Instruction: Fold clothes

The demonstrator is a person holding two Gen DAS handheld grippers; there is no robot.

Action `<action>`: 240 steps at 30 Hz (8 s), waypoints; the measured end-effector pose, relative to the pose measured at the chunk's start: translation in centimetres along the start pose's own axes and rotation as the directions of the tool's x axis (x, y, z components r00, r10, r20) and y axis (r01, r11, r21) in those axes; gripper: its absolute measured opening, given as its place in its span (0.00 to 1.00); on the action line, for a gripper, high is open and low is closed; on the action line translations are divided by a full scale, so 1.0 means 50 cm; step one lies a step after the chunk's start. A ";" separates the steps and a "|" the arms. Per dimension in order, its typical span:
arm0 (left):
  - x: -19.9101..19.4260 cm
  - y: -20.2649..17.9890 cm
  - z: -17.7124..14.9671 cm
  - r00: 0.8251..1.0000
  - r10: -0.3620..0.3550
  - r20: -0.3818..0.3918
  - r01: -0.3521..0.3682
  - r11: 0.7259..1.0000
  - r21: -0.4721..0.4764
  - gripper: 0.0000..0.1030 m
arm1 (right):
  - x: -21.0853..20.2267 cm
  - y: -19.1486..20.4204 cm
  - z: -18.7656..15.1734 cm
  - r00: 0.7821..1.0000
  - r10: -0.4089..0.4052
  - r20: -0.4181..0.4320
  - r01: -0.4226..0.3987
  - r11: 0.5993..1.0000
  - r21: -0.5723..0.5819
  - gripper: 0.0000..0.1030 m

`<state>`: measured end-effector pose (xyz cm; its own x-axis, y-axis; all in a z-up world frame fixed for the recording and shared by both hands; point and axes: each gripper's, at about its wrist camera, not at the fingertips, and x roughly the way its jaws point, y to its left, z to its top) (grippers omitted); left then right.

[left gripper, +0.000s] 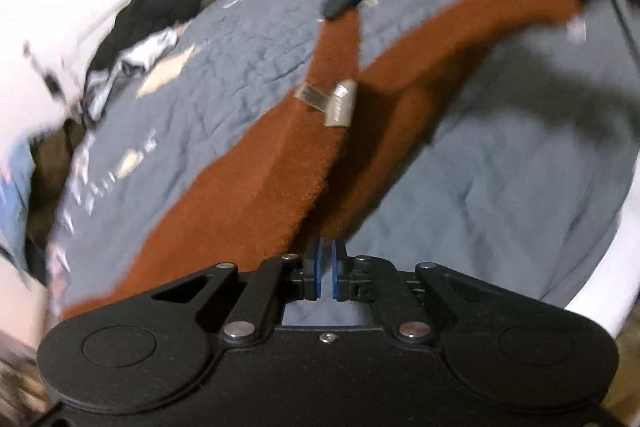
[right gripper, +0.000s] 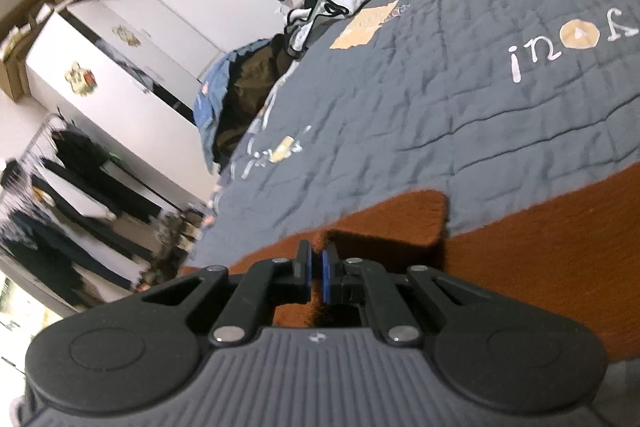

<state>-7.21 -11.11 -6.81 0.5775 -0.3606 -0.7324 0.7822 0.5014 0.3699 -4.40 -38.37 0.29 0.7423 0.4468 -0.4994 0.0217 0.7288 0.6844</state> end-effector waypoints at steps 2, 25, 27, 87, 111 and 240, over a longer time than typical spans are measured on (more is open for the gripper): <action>0.010 -0.010 0.001 0.999 -0.040 -0.005 0.040 0.999 -0.037 0.06 | 0.001 -0.001 -0.003 1.000 -0.006 -0.007 0.006 1.000 -0.006 0.05; 0.026 -0.036 0.143 0.985 0.020 0.171 0.013 0.981 -0.193 0.52 | -0.055 -0.084 -0.014 0.898 -0.439 0.018 0.395 0.788 -0.472 0.43; 0.052 -0.057 0.154 0.987 0.018 0.161 0.006 0.990 -0.143 0.53 | -0.048 -0.101 0.000 0.883 -0.468 0.044 0.431 0.768 -0.475 0.43; 0.096 0.015 0.168 0.964 0.055 0.261 0.009 0.971 -0.239 0.31 | -0.025 -0.095 0.100 0.921 -0.388 0.043 0.305 0.647 -0.699 0.44; 0.107 -0.003 0.178 0.969 0.038 0.246 0.022 0.972 -0.236 0.31 | -0.300 -0.339 0.094 0.712 -0.694 0.107 0.651 0.595 -0.472 0.46; 0.371 0.181 0.469 0.974 -0.196 -0.109 0.094 0.799 -0.594 0.09 | -0.079 -0.144 0.021 0.997 -0.073 -0.033 0.078 0.983 0.165 0.03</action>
<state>16.06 -31.69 -3.64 0.3837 -0.3637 -0.8488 0.5399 0.8340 -0.1133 -6.80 -45.94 -2.12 0.7163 0.4090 -0.5654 0.1895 0.6658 0.7217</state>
